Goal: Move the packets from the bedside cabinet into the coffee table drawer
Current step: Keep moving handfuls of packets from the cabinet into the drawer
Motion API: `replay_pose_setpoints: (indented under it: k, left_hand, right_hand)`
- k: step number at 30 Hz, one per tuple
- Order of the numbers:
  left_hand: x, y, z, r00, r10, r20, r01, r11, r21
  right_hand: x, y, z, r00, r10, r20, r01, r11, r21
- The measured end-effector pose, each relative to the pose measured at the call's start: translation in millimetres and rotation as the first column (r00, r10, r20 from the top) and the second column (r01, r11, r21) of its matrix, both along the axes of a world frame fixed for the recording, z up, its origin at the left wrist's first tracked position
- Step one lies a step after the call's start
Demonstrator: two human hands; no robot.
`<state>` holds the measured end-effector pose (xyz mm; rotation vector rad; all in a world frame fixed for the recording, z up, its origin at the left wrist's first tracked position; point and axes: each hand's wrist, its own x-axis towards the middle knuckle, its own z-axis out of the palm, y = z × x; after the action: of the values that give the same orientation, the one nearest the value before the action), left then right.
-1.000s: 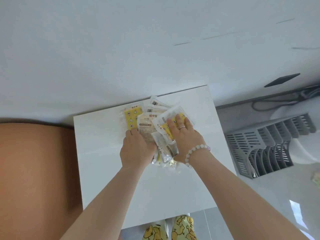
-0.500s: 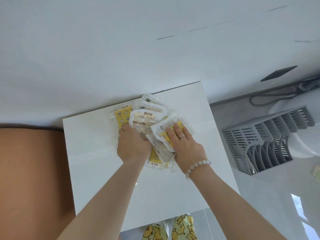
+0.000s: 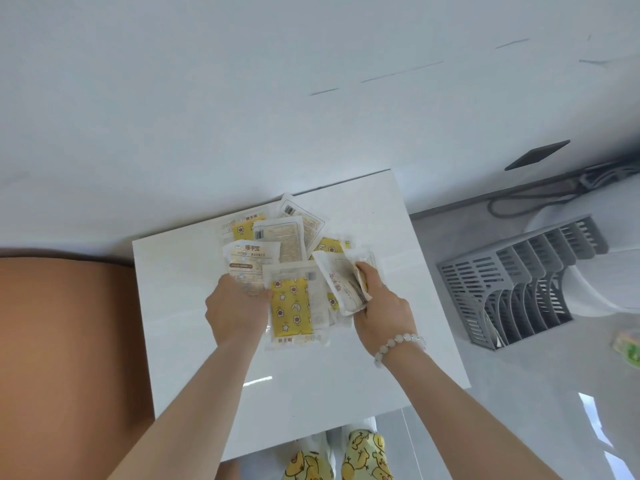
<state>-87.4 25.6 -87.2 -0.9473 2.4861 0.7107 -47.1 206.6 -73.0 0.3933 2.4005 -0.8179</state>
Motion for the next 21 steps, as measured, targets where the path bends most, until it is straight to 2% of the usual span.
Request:
replay_pose_setpoints:
  k: [4,11,14,18,21]
  left_hand:
    - [13.3,-7.2,2.5,0.998,0.054,-0.016,-0.053,0.998,0.046]
    - [39.3,21.3,12.3,0.998,0.064,0.028,-0.07,0.943,0.327]
    - [45.1,39.2,11.5,1.0,0.009,-0.003,-0.007,0.915,0.404]
    - [49.9,57.5,4.0,0.991,-0.123,-0.046,0.131,0.901,0.414]
    - [52.7,60.6,-2.6,0.986,-0.165,-0.029,0.164,0.909,0.384]
  right_hand:
    - [4.3,-3.2,-0.7,0.992,-0.126,0.01,0.127,0.989,-0.075]
    - [6.1,-20.1,0.2,0.949,-0.313,0.027,0.313,0.935,-0.17]
    - [9.0,-25.5,0.5,0.921,-0.389,0.037,0.388,0.901,-0.195]
    - [8.4,-26.1,0.3,0.875,-0.477,0.082,0.483,0.849,-0.213]
    - [8.6,-24.0,1.0,0.853,-0.513,0.095,0.519,0.817,-0.249]
